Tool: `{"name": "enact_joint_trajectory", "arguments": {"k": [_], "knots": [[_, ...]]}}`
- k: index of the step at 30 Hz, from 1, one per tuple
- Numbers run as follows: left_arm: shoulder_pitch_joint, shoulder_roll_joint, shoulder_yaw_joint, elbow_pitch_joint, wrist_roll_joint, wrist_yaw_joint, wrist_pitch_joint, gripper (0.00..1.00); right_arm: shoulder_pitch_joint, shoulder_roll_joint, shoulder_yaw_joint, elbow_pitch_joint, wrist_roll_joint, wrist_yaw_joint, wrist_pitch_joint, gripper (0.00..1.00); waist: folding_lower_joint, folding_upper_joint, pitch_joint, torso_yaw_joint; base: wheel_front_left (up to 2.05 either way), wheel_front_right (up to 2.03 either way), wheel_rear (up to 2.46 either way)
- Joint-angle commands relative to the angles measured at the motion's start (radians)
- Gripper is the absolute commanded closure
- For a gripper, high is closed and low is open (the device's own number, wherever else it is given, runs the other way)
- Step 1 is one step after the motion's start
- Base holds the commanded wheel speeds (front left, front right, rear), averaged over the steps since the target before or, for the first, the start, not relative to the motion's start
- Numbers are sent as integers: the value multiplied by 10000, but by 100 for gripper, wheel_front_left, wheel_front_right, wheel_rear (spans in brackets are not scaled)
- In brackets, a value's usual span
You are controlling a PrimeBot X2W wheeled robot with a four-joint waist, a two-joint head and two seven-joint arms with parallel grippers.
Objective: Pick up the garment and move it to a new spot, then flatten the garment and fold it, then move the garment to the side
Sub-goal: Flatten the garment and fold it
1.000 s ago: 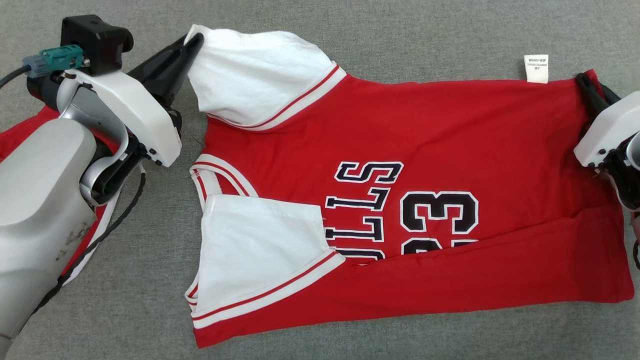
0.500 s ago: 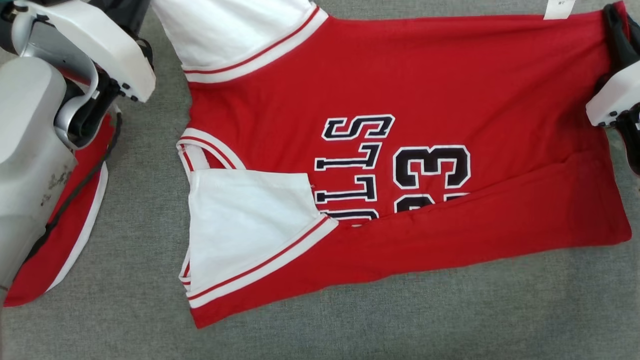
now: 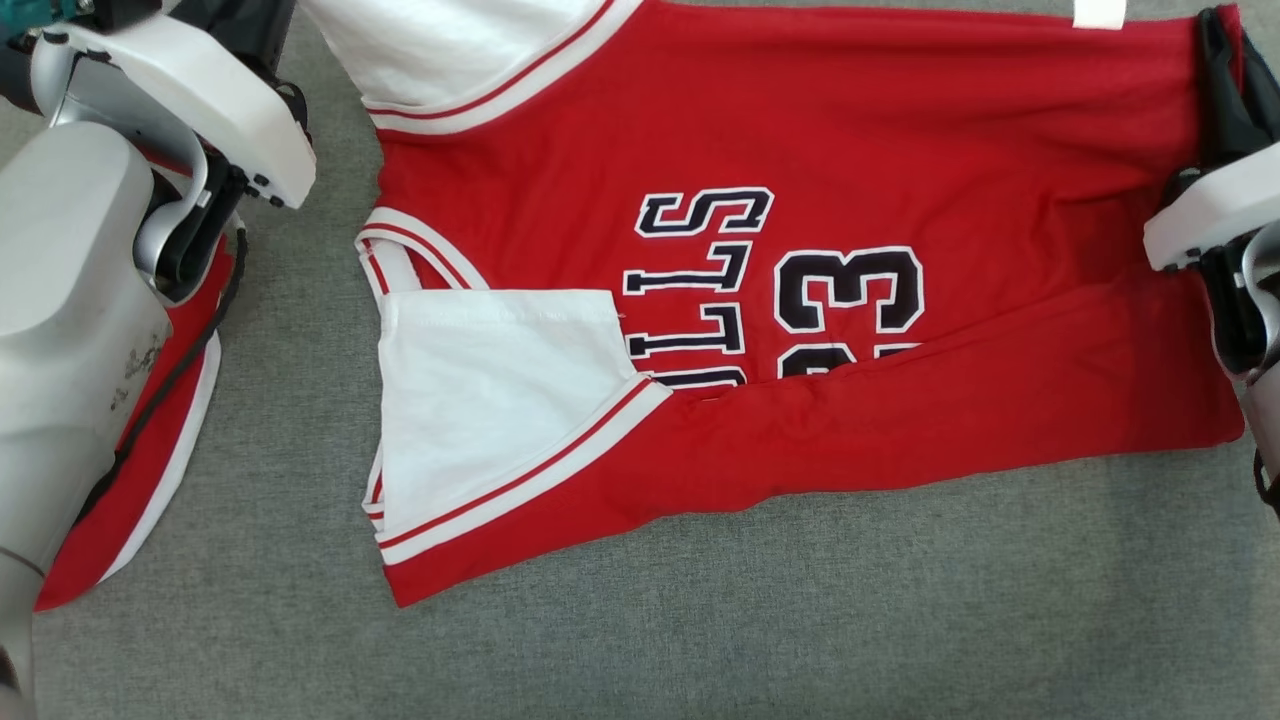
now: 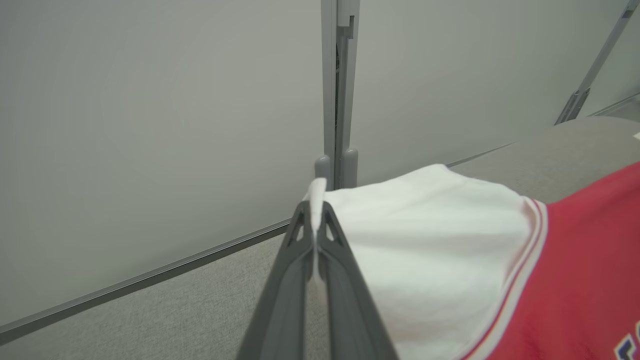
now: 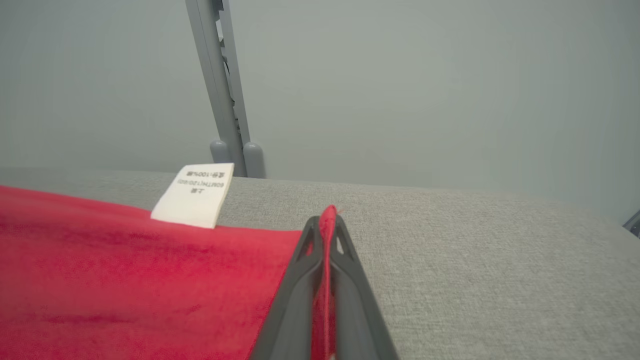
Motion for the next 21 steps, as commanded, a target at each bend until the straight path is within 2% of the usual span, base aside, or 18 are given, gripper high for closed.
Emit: {"name": "enact_joint_trajectory", "arguments": {"k": [1, 9, 13, 21], "knots": [[247, 154, -39, -92, -9, -37, -149, 100, 367, -28, -39, -188, 135, -21, -122, 100, 0, 0, -307, 54, 0, 0, 0], [1380, 539, -121, -1071, -109, -59, -384, 100, 1693, -288, 1, -1184, 463, -21, -135, 100, 0, 0, -1143, 140, 0, 0, 0], [2181, 821, -234, -1923, -173, 174, -395, 100, 2438, -564, 6, -1649, 677, -21, -123, 100, 0, 0, -1574, 229, 0, 0, 0], [3943, 1582, -852, -3936, -209, 747, 234, 100, 4015, -1244, 431, -2131, 1615, -21, -101, 100, 0, 0, -2444, 412, 0, 0, 0]]}}
